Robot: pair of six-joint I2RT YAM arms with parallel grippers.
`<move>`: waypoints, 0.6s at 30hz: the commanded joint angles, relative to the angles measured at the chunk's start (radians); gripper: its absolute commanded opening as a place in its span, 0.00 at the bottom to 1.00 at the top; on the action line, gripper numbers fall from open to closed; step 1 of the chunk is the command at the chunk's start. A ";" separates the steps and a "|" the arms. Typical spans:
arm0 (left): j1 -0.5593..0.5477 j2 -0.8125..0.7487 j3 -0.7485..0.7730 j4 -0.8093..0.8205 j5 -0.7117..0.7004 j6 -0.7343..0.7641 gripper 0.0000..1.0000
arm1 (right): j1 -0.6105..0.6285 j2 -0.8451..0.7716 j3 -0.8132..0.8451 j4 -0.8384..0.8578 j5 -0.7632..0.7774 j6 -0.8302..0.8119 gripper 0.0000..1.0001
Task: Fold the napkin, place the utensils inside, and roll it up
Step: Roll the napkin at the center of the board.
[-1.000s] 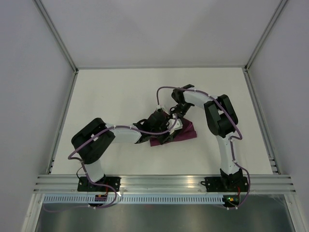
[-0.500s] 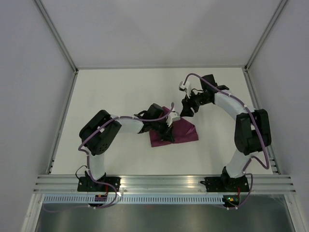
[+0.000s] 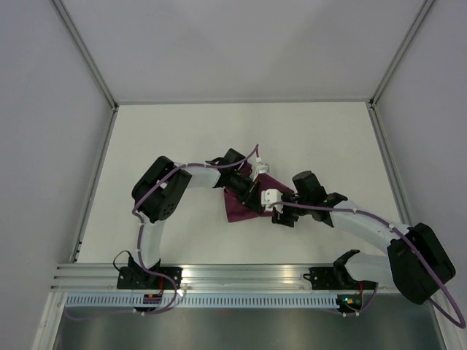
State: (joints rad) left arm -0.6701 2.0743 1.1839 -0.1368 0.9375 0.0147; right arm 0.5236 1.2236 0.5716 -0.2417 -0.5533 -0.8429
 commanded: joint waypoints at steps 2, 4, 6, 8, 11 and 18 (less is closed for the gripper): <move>0.004 0.096 -0.003 -0.194 -0.071 -0.004 0.02 | 0.122 -0.030 -0.070 0.168 0.171 -0.059 0.66; 0.004 0.102 0.011 -0.207 -0.071 -0.004 0.02 | 0.176 -0.024 -0.102 0.209 0.241 -0.067 0.66; 0.004 0.105 0.017 -0.213 -0.066 -0.004 0.02 | 0.213 -0.018 -0.121 0.249 0.289 -0.070 0.66; 0.006 0.110 0.022 -0.218 -0.069 -0.005 0.02 | 0.256 -0.007 -0.130 0.266 0.311 -0.065 0.65; 0.006 0.113 0.029 -0.219 -0.065 -0.004 0.02 | 0.291 0.019 -0.133 0.282 0.343 -0.061 0.63; 0.007 0.113 0.033 -0.227 -0.048 -0.002 0.02 | 0.316 0.099 -0.124 0.289 0.374 -0.067 0.49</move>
State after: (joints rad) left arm -0.6621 2.1269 1.2373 -0.2825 1.0256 0.0021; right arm 0.8345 1.2934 0.4454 0.0326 -0.2253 -0.8997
